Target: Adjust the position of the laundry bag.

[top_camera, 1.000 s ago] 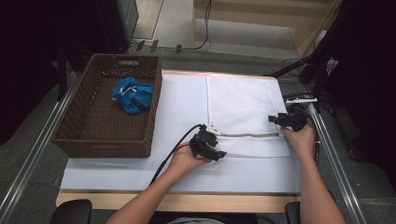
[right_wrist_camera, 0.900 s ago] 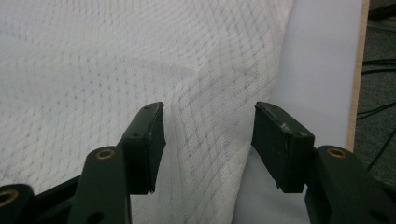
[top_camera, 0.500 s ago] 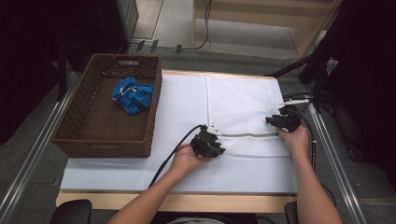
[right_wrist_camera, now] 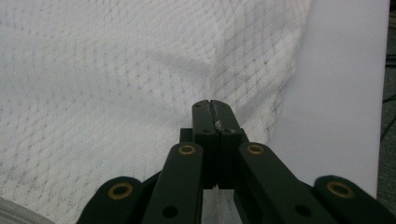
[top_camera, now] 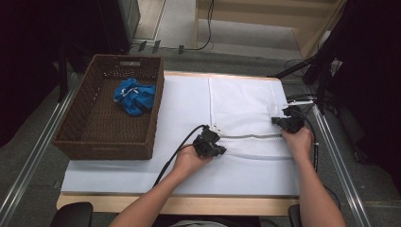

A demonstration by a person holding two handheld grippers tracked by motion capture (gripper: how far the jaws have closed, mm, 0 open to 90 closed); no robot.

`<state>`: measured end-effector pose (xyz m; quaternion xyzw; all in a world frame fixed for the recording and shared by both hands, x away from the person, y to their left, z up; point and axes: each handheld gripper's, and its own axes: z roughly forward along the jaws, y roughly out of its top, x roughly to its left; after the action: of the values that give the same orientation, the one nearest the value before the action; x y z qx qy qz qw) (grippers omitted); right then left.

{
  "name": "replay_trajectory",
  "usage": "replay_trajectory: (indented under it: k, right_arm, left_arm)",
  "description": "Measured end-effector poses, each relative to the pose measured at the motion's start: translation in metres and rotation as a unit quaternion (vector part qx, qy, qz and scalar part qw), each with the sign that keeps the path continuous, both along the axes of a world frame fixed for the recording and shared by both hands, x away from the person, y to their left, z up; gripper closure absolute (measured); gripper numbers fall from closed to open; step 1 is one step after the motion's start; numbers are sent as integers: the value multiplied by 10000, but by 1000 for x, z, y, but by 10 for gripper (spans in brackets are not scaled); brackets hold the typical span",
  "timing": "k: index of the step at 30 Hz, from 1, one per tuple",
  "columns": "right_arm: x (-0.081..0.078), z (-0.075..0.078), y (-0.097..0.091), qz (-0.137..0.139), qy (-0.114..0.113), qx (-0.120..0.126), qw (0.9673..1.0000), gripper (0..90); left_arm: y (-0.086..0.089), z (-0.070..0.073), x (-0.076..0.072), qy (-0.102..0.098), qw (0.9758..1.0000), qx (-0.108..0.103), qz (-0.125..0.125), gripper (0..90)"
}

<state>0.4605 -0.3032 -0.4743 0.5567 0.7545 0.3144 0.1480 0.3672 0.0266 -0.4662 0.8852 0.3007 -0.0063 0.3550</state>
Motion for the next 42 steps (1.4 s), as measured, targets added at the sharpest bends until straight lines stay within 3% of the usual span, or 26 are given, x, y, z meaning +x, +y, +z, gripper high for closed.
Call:
replay_trajectory:
  k: [6,10,18,33,37,42]
  right_arm:
    - [1,3,0,-52,116,105,9999,900]
    - [1,5,2,-45,152,116,9998,900]
    - [0,9,7,11,160,212,9996,900]
    - [-2,12,23,295,226,192,9991,900]
    - [-4,14,28,356,245,246,9988,900]
    - [-7,17,37,491,264,263,9981,900]
  left_arm:
    - [7,5,2,1,10000,8,-27,900]
    - [15,9,4,107,9999,-122,14,900]
    - [23,15,2,60,9999,-79,27,900]
    - [43,23,-6,16,9999,-61,92,900]
    - [50,25,-9,102,9996,-189,181,900]
    - [58,27,-16,93,9997,-167,154,900]
